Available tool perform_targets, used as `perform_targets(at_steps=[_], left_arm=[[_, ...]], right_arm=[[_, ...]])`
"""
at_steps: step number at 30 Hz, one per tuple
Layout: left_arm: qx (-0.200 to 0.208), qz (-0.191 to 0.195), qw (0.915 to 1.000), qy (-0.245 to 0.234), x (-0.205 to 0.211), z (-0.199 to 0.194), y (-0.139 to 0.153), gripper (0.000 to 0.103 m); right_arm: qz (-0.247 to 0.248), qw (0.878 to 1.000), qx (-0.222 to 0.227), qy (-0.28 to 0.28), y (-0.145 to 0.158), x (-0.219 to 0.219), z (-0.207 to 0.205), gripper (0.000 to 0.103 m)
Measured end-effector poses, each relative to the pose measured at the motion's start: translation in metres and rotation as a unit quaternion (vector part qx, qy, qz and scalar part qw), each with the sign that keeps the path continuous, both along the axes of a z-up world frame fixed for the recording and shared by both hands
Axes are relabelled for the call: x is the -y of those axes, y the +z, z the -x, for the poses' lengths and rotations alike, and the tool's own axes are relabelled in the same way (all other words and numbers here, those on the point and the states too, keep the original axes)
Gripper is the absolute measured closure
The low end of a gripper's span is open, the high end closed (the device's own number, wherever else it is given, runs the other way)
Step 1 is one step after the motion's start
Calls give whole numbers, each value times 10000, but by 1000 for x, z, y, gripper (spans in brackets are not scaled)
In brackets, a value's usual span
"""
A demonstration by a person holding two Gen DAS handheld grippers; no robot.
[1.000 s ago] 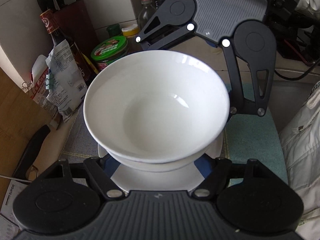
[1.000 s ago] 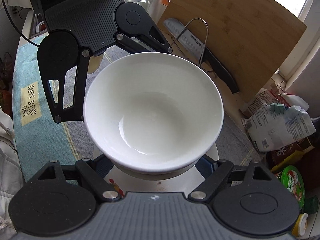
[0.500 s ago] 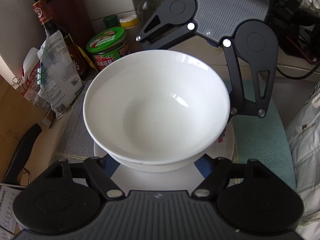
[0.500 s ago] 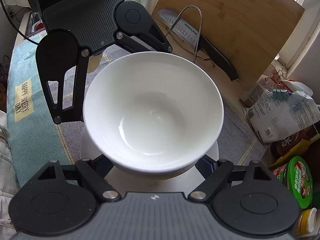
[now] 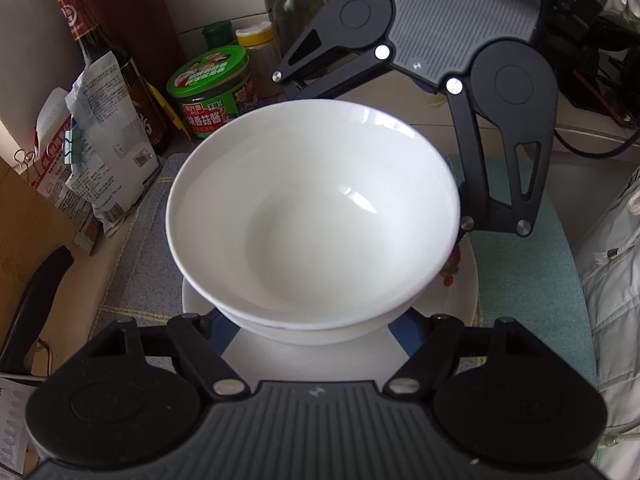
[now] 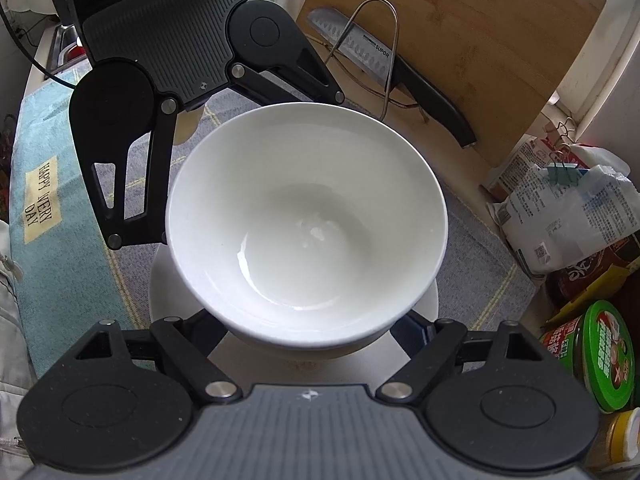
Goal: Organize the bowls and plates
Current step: 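Lower the bowl stack onto the plates and open both grippers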
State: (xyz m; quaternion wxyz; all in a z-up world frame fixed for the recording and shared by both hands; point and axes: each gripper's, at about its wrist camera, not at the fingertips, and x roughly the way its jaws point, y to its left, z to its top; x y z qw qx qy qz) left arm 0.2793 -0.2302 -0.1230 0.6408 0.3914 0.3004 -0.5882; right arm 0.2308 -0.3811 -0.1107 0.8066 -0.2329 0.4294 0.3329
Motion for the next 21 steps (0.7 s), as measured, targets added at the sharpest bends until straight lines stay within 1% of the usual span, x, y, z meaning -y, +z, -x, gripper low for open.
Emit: perform_targets(at_steps=[6,19,21], left_arm=[[-40,-52,10000,17,2,-2,-4,25],[-124,-10,9999,56,2,-5,-4,25],[-160,-9,9998,82,3,-6,-4,24]], right_arm=[[4,10000,-29,3,-3,0,-1,13],[-75,9999,-69,-51,-6,2,-3,13],[-123,9998,-92,-90,-6,2,-4,12]])
